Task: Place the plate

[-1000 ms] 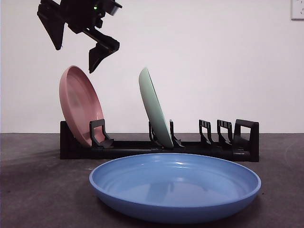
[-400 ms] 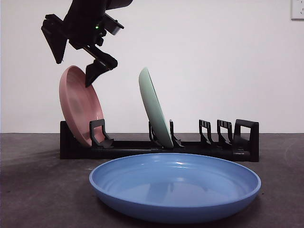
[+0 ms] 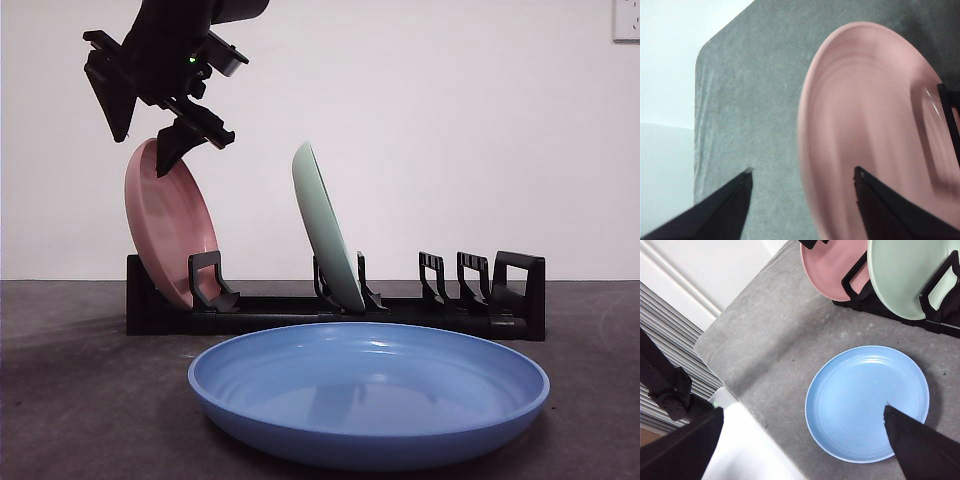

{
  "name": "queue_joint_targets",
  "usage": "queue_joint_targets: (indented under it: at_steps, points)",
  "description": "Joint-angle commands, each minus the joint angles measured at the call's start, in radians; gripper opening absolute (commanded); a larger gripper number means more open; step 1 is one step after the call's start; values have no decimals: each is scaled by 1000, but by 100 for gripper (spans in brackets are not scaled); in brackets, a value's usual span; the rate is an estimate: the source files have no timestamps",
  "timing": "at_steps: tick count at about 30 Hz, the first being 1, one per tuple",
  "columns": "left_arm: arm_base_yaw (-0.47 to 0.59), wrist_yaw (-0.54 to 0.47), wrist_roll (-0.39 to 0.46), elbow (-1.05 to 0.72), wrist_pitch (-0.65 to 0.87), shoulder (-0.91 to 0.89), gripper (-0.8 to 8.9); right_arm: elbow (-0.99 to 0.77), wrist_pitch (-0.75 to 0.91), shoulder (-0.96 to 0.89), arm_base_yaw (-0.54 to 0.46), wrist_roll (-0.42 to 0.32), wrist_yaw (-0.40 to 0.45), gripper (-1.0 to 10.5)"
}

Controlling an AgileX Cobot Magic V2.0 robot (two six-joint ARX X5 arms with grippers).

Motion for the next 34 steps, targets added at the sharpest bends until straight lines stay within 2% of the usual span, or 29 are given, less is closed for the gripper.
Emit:
queue_joint_targets:
  at_steps: [1, 4, 7, 20, 26, 34]
  points:
    - [-4, 11, 10, 31, 1, 16, 195, 8, 12, 4, 2, 6, -3, 513]
    - [-4, 38, 9, 31, 2, 16, 74, 8, 12, 4, 2, 6, -3, 513]
    - [-4, 46, 9, 31, 2, 16, 16, 8, 11, 4, 2, 7, -4, 513]
    - [-10, 14, 10, 53, 0, 16, 14, 8, 16, 4, 2, 18, -8, 513]
    - [-18, -7, 18, 130, -34, 16, 14, 8, 17, 4, 2, 25, -14, 513]
    - [-26, -8, 12, 289, -154, 16, 14, 8, 24, 4, 2, 30, -14, 513]
